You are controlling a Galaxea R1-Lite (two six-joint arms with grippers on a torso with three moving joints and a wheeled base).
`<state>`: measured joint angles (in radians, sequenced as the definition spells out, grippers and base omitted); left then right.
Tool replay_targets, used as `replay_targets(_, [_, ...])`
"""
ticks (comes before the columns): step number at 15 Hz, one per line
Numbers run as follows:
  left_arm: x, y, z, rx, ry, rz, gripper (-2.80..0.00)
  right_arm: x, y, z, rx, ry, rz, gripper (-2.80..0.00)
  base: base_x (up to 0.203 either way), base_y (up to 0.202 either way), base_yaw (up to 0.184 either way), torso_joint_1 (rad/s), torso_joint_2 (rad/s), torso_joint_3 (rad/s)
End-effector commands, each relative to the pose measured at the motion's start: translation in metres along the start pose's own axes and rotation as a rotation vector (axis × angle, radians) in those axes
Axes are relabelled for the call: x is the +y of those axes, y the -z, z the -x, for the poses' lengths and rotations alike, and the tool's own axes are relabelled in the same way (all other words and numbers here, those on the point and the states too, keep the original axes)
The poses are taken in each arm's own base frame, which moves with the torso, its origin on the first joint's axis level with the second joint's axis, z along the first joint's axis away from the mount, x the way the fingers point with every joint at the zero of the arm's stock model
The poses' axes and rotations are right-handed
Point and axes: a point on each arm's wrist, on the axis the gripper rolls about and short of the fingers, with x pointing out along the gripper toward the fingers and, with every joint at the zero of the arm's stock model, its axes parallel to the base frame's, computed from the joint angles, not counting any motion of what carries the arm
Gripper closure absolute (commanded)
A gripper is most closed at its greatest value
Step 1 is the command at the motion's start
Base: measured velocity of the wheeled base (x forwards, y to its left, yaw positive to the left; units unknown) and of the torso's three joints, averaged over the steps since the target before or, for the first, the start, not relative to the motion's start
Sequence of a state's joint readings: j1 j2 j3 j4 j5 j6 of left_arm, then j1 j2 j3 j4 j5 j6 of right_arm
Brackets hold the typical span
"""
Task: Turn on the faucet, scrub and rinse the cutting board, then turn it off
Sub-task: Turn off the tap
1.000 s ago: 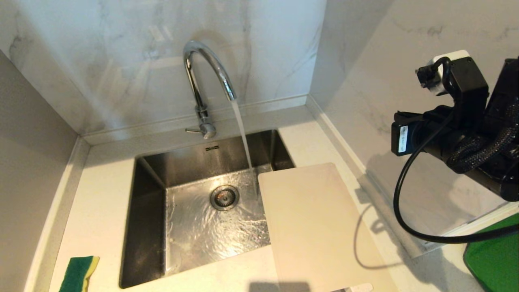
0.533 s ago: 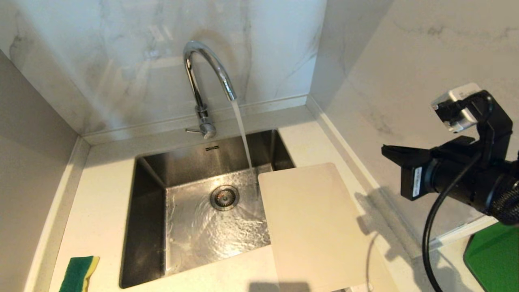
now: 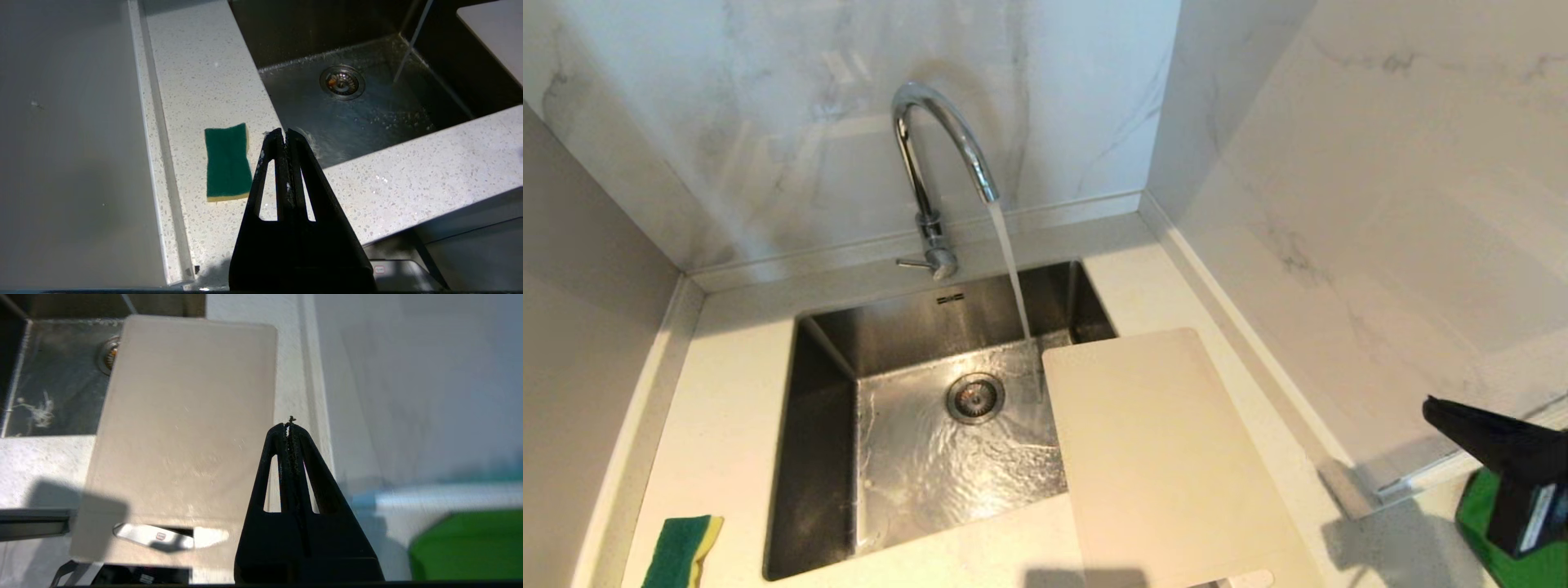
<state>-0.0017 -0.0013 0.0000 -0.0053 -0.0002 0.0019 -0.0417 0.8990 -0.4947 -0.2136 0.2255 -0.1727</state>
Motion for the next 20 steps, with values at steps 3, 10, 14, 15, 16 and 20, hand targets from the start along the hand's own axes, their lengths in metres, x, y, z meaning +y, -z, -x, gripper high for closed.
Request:
replay_targets(3, [0.000,0.000,0.000,0.001,0.000,0.000,0.00,0.015,0.045,0.048,-0.059,0.085,-0.018,0.00,0.000,0.000,0.000,0.000,0.00,0.000])
replay_targets(10, [0.000,0.000,0.000,0.001,0.000,0.000,0.00,0.037,0.111,0.078,-0.086,0.130,-0.057,0.00,0.000,0.000,0.000,0.000,0.00,0.000])
replay_targets(14, [0.000,0.000,0.000,0.001,0.000,0.000,0.00,0.039,0.130,0.075,-0.066,0.175,-0.061,0.00,0.000,0.000,0.000,0.000,0.00,0.000])
replay_targets(15, [0.000,0.000,0.000,0.002,0.000,0.000,0.00,0.039,0.131,0.075,-0.071,0.185,-0.059,0.00,0.000,0.000,0.000,0.000,0.00,0.000])
replay_targets(16, [0.000,0.000,0.000,0.002,0.000,0.000,0.00,0.039,0.131,0.075,-0.064,0.206,-0.059,0.00,0.000,0.000,0.000,0.000,0.00,0.000])
replay_targets(20, [0.000,0.000,0.000,0.001,0.000,0.000,0.00,0.037,0.132,0.075,-0.045,0.288,-0.061,0.00,0.000,0.000,0.000,0.000,0.00,0.000])
